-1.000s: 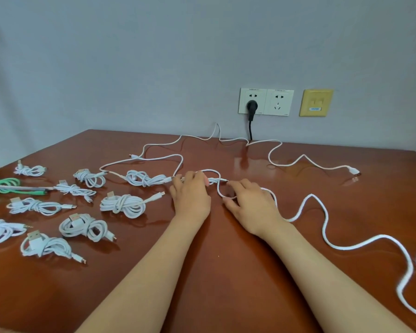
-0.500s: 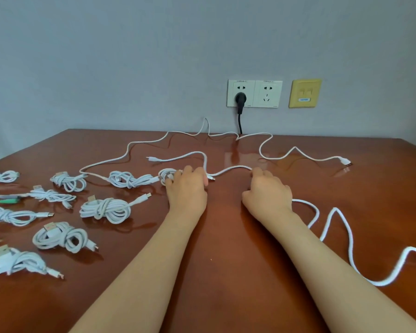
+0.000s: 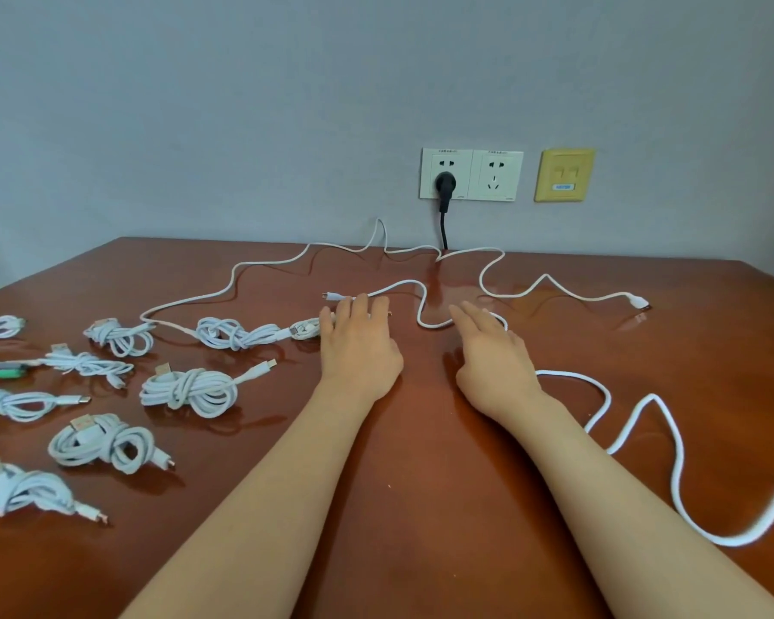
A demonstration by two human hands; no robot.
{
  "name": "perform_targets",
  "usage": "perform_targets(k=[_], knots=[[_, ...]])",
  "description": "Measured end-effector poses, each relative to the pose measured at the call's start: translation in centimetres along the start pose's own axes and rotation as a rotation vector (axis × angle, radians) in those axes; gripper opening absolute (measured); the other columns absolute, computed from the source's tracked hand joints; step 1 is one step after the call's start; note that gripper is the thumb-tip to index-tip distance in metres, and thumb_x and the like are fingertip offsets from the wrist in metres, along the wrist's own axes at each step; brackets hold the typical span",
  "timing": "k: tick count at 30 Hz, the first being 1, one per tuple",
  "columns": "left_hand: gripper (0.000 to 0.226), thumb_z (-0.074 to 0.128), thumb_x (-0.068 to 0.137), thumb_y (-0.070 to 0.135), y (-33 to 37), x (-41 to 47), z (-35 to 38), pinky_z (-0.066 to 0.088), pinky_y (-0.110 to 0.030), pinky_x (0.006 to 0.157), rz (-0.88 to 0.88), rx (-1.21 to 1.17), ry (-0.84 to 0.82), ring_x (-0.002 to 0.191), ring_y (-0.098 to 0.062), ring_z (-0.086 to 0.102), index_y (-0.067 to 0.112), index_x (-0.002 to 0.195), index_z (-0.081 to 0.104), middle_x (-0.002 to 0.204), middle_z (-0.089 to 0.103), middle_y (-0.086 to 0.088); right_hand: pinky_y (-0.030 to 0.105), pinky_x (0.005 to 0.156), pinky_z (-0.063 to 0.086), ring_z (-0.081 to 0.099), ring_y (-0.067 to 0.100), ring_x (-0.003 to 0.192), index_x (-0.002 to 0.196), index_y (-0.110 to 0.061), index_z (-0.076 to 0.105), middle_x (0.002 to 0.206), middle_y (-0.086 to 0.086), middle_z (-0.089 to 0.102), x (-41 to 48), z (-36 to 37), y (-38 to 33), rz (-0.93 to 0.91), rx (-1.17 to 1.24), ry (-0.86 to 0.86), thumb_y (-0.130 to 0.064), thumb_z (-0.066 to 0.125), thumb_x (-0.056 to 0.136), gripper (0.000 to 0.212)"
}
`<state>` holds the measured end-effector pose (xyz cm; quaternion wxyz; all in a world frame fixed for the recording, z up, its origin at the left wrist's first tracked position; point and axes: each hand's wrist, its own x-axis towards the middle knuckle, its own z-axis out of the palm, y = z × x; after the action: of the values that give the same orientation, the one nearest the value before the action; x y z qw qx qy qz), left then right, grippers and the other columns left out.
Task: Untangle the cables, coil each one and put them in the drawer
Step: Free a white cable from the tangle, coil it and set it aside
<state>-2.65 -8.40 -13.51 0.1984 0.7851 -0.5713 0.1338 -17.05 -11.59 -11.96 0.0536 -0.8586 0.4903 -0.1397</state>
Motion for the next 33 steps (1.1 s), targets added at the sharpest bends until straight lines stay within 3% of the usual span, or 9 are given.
perform_targets(k=[4, 9, 14, 17, 20, 22, 24, 26, 33], knots=[[0.046, 0.041, 0.091, 0.018, 0.7, 0.6, 0.0, -0.002, -0.047, 0.115, 0.074, 0.058, -0.056, 0.140, -0.024, 0.020, 0.014, 0.137, 0.038, 0.142, 0.040, -0.006, 0.043, 0.115, 0.007, 0.003, 0.015, 0.145, 0.150, -0.021, 0.008, 0.157, -0.005, 0.011, 0.1, 0.1, 0.2, -0.056, 0.092, -0.081, -0.001, 0.038, 0.086, 0.073], [0.038, 0.036, 0.094, 0.013, 2.1, 0.5, -0.2, -0.007, -0.048, 0.114, 0.226, 0.076, -0.081, 0.133, -0.023, 0.029, 0.013, 0.129, 0.049, 0.131, 0.048, -0.005, 0.045, 0.111, 0.013, 0.019, 0.016, 0.138, 0.149, -0.029, 0.013, 0.150, -0.007, 0.030, 0.2, 0.3, 0.2, -0.057, 0.094, -0.089, -0.013, 0.037, 0.088, 0.067], [0.039, 0.039, 0.092, 0.017, 2.0, 0.3, -0.3, -0.004, -0.050, 0.114, 0.099, 0.051, -0.086, 0.134, -0.024, 0.029, 0.014, 0.131, 0.043, 0.132, 0.047, -0.007, 0.040, 0.105, 0.019, 0.022, 0.025, 0.133, 0.148, -0.030, 0.016, 0.146, -0.001, 0.030, 0.3, 0.7, 0.1, 0.003, 0.019, -0.027, -0.037, 0.033, 0.095, 0.056], [0.045, 0.039, 0.092, 0.021, 2.1, 0.3, -0.1, -0.003, -0.057, 0.112, -0.019, 0.056, -0.114, 0.140, -0.028, 0.019, 0.012, 0.136, 0.036, 0.142, 0.036, -0.014, 0.039, 0.102, 0.023, 0.025, 0.029, 0.125, 0.140, -0.029, 0.036, 0.137, 0.008, 0.032, 0.3, 0.8, -0.1, 0.085, -0.037, -0.010, -0.043, 0.032, 0.095, 0.047], [0.040, 0.037, 0.094, 0.023, 1.7, 0.3, -0.1, 0.001, -0.060, 0.111, -0.111, -0.013, -0.166, 0.139, -0.027, 0.020, 0.011, 0.132, 0.041, 0.140, 0.039, -0.010, 0.037, 0.098, 0.025, 0.029, 0.030, 0.120, 0.126, -0.021, 0.047, 0.131, 0.011, 0.034, 0.3, 0.7, -0.1, 0.085, -0.041, 0.086, -0.041, 0.039, 0.093, 0.039], [0.038, 0.037, 0.094, 0.023, 1.5, 0.3, -0.2, 0.006, -0.057, 0.113, -0.090, -0.031, -0.172, 0.136, -0.026, 0.025, 0.013, 0.130, 0.044, 0.137, 0.042, -0.008, 0.036, 0.104, 0.021, 0.025, 0.027, 0.130, 0.128, -0.017, 0.043, 0.141, 0.010, 0.030, 0.3, 0.7, -0.1, 0.004, -0.023, 0.135, -0.040, 0.043, 0.092, 0.043], [0.036, 0.039, 0.094, 0.023, 1.5, 0.2, -0.3, 0.013, -0.053, 0.113, -0.035, -0.032, -0.163, 0.132, -0.025, 0.030, 0.014, 0.129, 0.046, 0.135, 0.044, -0.006, 0.037, 0.114, 0.008, 0.009, 0.019, 0.143, 0.142, -0.019, 0.029, 0.155, 0.002, 0.017, 0.3, 0.9, -0.1, -0.078, 0.037, 0.041, -0.041, 0.041, 0.094, 0.054], [0.035, 0.040, 0.094, 0.023, 1.7, 0.1, -0.4, 0.019, -0.049, 0.111, 0.014, -0.020, -0.148, 0.128, -0.025, 0.034, 0.016, 0.127, 0.047, 0.132, 0.047, -0.005, 0.042, 0.116, 0.001, 0.004, 0.016, 0.145, 0.149, -0.022, 0.015, 0.157, -0.003, 0.013, 0.3, 0.8, 0.0, -0.068, 0.062, -0.081, -0.043, 0.035, 0.096, 0.060], [0.032, 0.042, 0.092, 0.022, 2.1, -0.3, -0.9, 0.025, -0.046, 0.102, 0.049, 0.038, -0.125, 0.122, -0.026, 0.038, 0.017, 0.122, 0.051, 0.126, 0.050, -0.004, 0.040, 0.108, 0.016, 0.019, 0.026, 0.136, 0.149, -0.026, 0.016, 0.149, 0.002, 0.025, 0.5, 1.1, 0.0, 0.017, -0.029, -0.056, -0.051, 0.030, 0.095, 0.061]])
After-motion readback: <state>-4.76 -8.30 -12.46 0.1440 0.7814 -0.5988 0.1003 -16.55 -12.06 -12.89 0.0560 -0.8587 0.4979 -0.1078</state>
